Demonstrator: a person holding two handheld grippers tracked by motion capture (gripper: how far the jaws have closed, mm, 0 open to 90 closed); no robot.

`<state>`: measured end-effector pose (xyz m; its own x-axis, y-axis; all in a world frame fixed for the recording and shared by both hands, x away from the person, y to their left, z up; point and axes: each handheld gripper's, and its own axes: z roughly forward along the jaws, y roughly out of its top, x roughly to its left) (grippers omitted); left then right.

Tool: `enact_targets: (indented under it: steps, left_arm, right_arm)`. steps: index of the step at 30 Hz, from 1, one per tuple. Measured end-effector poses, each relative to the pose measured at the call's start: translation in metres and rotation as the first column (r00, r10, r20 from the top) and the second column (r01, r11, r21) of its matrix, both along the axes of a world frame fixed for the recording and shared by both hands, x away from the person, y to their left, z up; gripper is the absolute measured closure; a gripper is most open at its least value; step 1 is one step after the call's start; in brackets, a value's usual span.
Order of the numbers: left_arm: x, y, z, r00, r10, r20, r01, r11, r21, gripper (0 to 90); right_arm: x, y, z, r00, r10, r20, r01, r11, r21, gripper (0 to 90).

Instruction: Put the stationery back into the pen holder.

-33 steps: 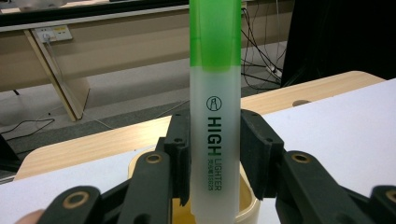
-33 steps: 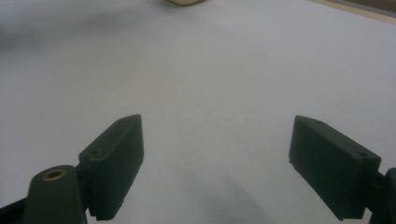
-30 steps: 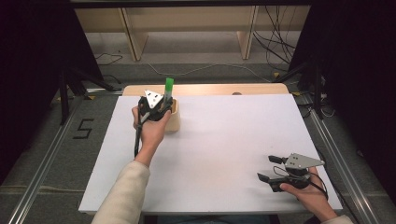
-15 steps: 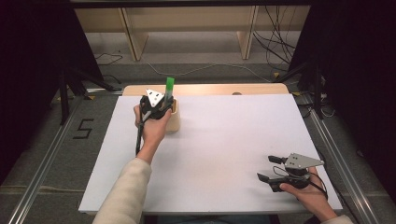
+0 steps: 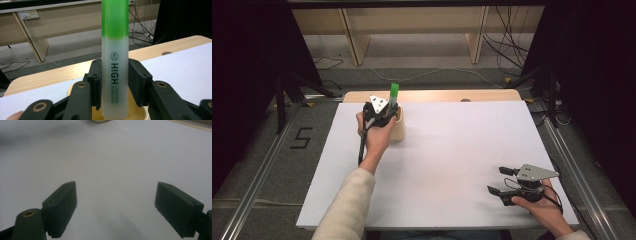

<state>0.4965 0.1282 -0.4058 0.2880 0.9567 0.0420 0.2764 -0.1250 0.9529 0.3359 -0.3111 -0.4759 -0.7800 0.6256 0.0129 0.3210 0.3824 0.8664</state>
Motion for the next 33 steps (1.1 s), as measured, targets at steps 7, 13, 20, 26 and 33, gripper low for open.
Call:
enact_targets:
  steps: [7, 13, 20, 26, 33]
  left_arm:
    - [-0.009, 0.001, 0.008, 0.9996, 0.016, -0.025, -0.017, 0.999, -0.041, 51.8]
    - [-0.016, 0.004, 0.017, 0.999, 0.032, -0.03, -0.033, 0.998, -0.053, 39.3]
    - [-0.024, 0.008, 0.021, 0.9982, 0.026, -0.054, -0.028, 0.9991, -0.032, 31.9]
    - [-0.033, 0.01, 0.025, 0.998, 0.011, -0.062, -0.012, 0.9998, -0.017, 28.6]
    - [-0.042, 0.013, 0.027, 0.9971, -0.008, -0.075, 0.008, 1.0, -0.003, 26.0]
  right_arm:
    - [0.0, 0.0, 0.0, 1.0, 0.001, -0.001, -0.001, 1.0, -0.001, 18.6]
    - [-0.001, 0.0, 0.0, 1.0, 0.001, -0.002, -0.001, 1.0, -0.006, 18.7]
    - [0.0, 0.0, 0.0, 1.0, 0.001, 0.0, -0.001, 1.0, -0.007, 18.6]
    - [0.0, 0.001, 0.0, 1.0, 0.0, -0.002, -0.001, 1.0, -0.008, 18.6]
    - [-0.001, 0.001, 0.0, 1.0, 0.002, -0.002, -0.002, 0.9999, -0.012, 18.6]
